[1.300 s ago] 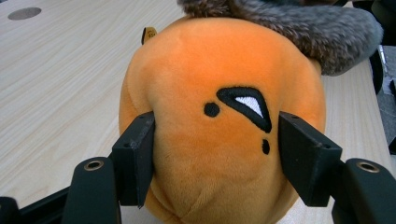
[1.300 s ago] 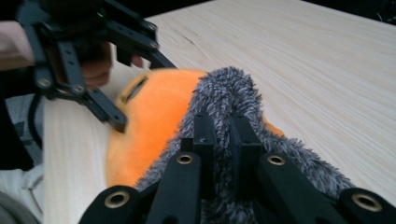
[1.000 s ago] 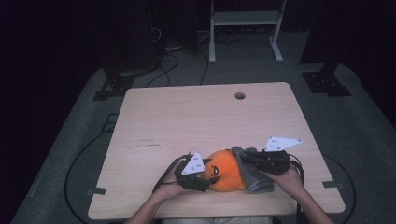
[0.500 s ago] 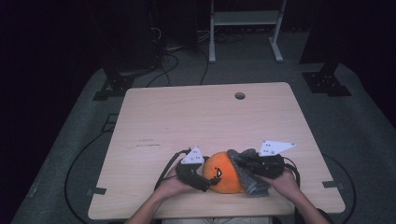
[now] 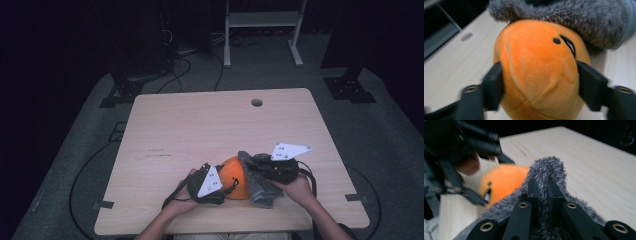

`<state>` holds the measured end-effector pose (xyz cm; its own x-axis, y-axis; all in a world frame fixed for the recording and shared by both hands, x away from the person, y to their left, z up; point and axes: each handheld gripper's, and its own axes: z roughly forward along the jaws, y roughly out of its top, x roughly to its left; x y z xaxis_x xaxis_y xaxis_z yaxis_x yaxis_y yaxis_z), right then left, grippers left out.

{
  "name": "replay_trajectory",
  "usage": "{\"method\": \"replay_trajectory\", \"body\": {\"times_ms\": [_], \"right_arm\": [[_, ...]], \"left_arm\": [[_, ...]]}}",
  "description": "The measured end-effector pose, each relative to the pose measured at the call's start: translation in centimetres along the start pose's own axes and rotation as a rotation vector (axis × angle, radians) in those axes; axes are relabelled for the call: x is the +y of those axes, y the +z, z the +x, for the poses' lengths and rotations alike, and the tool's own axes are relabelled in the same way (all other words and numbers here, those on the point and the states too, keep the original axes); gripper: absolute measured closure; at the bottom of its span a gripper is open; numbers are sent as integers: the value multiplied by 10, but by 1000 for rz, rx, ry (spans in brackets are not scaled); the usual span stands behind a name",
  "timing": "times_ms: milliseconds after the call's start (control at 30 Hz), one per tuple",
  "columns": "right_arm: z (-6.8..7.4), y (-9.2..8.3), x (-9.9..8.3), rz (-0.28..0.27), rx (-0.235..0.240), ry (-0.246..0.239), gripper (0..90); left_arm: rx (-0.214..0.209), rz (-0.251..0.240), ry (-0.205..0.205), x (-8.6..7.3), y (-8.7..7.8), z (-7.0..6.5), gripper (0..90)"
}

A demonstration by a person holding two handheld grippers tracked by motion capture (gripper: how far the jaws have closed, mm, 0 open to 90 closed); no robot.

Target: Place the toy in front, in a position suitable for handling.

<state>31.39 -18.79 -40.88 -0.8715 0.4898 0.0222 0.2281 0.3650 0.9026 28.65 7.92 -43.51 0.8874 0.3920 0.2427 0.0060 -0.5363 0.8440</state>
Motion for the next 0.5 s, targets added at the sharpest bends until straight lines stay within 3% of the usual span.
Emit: {"method": "replay_trajectory", "body": {"times_ms": [33,100,133,267,500], "right_arm": [[0,2,-4,-2,11,15,829],[3,2,-8,0,7,17,829],[5,2,-10,3,4,7,829],[2,-5,-15,8,-5,21,829],[-8,-21,-28,48,-54,55,829]], "left_arm": [[-11,-5,-36,-1,0,4,176],[-60,-25,-153,-4,-1,14,119],[-78,-22,-180,-4,0,17,110],[-75,-31,-139,-5,1,11,258],[-55,-28,-99,-3,0,7,303]]}}
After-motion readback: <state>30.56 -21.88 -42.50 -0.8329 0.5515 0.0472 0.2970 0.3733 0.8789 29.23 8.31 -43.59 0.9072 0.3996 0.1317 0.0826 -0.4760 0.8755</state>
